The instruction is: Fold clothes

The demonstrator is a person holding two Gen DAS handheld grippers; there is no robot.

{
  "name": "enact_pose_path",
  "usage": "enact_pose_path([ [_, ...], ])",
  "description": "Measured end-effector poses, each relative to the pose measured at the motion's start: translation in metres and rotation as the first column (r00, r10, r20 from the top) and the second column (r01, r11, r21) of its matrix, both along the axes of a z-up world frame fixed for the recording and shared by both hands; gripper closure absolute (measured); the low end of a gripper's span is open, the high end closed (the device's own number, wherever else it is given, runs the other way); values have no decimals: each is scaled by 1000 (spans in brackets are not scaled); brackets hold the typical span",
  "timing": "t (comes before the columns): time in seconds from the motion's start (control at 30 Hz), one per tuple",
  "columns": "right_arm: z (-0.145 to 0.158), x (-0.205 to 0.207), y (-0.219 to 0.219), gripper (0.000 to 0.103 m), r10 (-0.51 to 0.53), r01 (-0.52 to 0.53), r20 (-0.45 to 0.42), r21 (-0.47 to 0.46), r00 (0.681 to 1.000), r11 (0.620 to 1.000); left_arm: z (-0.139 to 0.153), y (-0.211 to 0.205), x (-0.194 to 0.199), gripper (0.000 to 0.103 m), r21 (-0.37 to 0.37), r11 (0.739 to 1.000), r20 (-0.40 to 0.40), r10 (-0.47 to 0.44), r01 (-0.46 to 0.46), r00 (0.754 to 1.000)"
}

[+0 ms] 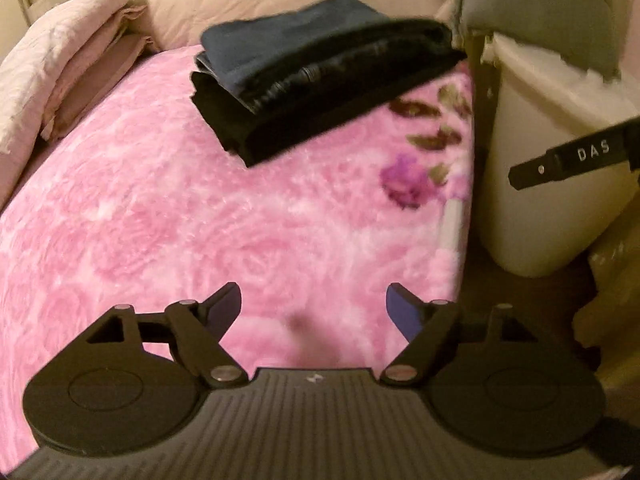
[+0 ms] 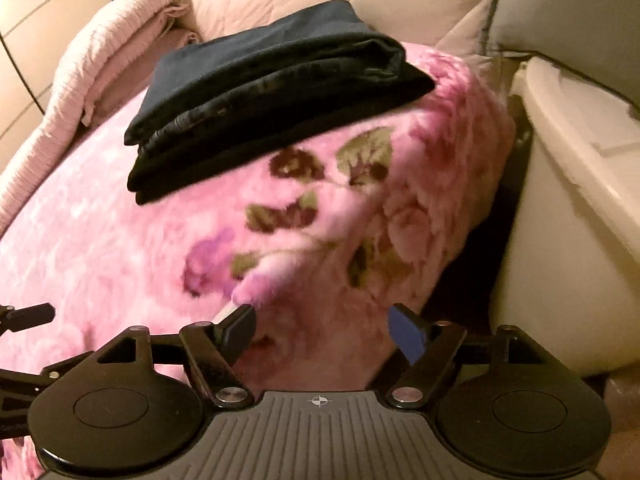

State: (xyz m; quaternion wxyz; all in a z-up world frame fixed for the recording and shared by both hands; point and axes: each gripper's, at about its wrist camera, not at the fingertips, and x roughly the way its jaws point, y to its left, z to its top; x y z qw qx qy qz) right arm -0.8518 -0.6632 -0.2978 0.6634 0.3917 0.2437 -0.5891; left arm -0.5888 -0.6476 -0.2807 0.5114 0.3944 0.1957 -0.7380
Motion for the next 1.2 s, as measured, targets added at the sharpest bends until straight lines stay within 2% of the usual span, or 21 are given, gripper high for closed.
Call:
enact_pose_path([
  [0.07,24,4,3,25,-4,4,-10,-10,1000,1000,17,5,4,26,2,1000,-35,29,-29,999],
  [0.27,104,17,11,23,-7,5,-36,-53,999,999,91,13,12,25,-5,993,-123,113,-115,986],
  [0.37,147,26,16,22,8,-14,-62,-86,998,996,125,17,10,19,-29,992,-125,118,-123,985],
  [0.6,222,37,32,20,-1,-7,-71,-120,998,993,199,28,-3,14,-76,991,-119,100,-110,988],
  [0.73,236,36,32,19,21,-27,-50,-109,999,994,221,26,-13,9,-63,992,-103,104,-111,989],
  [0.83,241,32,25,18,51,-55,-47,-97,998,994,224,16,-21,4,-12,988,-114,152,-155,982],
  [0.97,248,19,7,18,109,-115,-56,-104,992,988,226,0,-39,4,20,972,-113,235,-234,966],
  [1.2,249,-14,-24,18,188,-197,-95,-96,978,976,226,-28,-72,4,31,953,-82,303,-302,949],
])
